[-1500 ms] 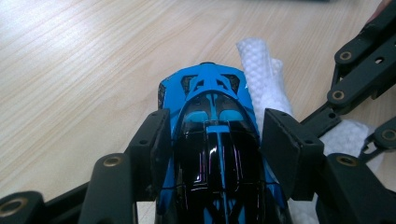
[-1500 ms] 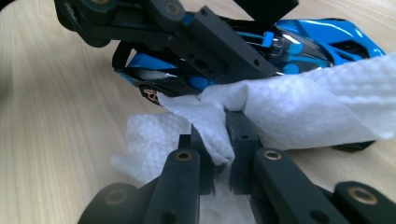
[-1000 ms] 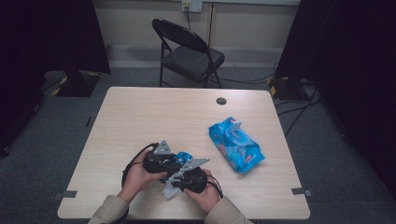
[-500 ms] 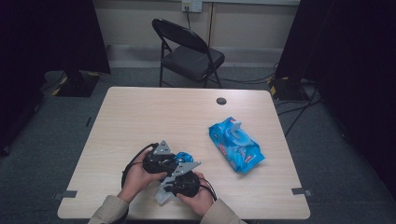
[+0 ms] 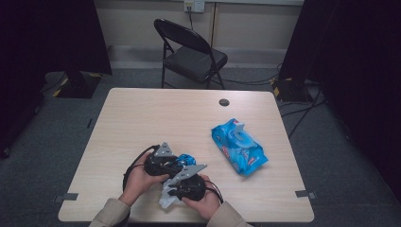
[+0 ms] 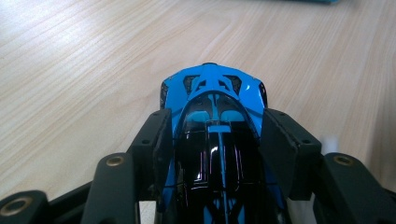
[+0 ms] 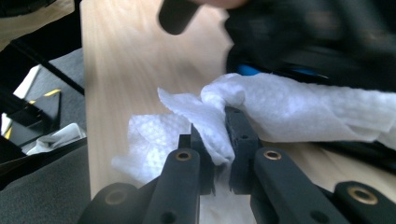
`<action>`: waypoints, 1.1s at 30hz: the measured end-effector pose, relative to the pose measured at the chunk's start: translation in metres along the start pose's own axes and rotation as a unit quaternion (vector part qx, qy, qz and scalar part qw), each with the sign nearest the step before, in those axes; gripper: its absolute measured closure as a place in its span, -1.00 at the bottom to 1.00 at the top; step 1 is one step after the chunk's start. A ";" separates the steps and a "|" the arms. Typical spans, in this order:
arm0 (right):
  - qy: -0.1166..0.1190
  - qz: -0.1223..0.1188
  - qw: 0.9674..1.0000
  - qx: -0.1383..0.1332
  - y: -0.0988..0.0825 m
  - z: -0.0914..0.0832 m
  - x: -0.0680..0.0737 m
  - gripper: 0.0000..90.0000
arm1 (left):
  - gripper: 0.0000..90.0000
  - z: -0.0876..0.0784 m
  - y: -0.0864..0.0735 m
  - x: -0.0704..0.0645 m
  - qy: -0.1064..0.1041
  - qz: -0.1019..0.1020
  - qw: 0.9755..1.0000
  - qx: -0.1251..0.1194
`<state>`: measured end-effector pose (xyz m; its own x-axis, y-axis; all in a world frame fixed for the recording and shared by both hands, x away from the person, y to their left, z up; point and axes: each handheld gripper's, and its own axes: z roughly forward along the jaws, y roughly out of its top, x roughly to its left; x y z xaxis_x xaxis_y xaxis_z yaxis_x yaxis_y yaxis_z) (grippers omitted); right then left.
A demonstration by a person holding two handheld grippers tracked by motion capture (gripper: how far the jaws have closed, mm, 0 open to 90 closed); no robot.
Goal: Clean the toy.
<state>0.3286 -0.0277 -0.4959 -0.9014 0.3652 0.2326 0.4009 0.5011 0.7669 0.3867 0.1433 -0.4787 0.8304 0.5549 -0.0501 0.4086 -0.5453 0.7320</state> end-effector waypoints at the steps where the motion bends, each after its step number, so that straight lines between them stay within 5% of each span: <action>1: -0.004 0.005 1.000 -0.001 -0.001 -0.006 -0.003 0.86 | -0.01 0.000 0.000 0.000 0.000 -0.001 1.000 0.000; 8: -0.034 0.040 0.998 -0.021 -0.006 -0.042 -0.024 0.87 | -0.01 0.000 0.001 0.000 0.001 -0.002 1.000 0.001; 19: -0.099 0.065 0.992 -0.048 -0.009 -0.065 -0.046 0.87 | -0.01 0.001 0.001 0.000 0.000 -0.003 1.000 0.000; 22: -0.120 0.076 0.988 -0.054 -0.012 -0.067 -0.055 0.87 | -0.01 0.001 0.001 0.000 0.000 -0.003 1.000 -0.001; 27: -0.116 0.085 0.988 -0.052 -0.018 -0.060 -0.063 0.87 | -0.01 0.001 0.001 -0.001 0.002 -0.002 1.000 -0.002; 29: -0.122 0.070 0.989 -0.037 -0.018 -0.054 -0.062 0.87 | -0.01 0.001 0.000 -0.001 0.001 -0.003 1.000 -0.004; 33: -0.160 0.056 0.985 -0.005 -0.019 -0.045 -0.062 0.86 | -0.01 0.001 -0.001 0.000 0.002 -0.001 1.000 -0.005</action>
<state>0.3693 -0.0948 -0.4981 -0.7530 0.6475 0.1172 0.4924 0.4363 0.7531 0.3864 0.1429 -0.4797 0.8287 0.5575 -0.0490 0.4057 -0.5381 0.7388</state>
